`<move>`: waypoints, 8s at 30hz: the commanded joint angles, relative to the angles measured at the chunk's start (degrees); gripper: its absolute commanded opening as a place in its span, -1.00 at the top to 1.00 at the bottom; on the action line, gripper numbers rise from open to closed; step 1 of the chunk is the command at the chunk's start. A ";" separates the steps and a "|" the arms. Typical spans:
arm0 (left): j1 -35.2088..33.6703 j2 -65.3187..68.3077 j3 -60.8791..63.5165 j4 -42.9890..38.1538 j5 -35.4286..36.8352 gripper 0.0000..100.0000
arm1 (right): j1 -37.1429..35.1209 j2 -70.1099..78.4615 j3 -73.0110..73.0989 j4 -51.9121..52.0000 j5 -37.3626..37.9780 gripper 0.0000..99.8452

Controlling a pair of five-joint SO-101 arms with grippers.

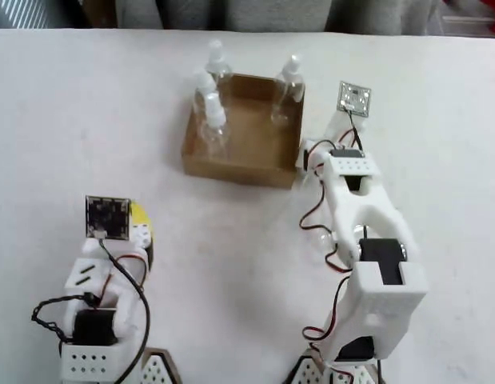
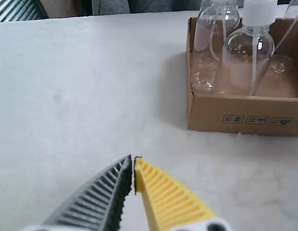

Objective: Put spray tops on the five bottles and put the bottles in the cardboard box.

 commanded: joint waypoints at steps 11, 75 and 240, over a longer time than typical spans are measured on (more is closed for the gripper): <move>-0.13 -0.31 0.00 0.09 -0.44 0.95 | -1.71 3.21 -0.88 1.27 0.09 0.86; -0.04 -0.31 0.00 0.09 -0.44 0.95 | -32.40 -33.27 46.86 -27.65 0.09 0.46; 30.20 100.35 -53.98 -2.73 22.77 0.96 | 17.10 -76.62 32.00 30.37 10.29 0.92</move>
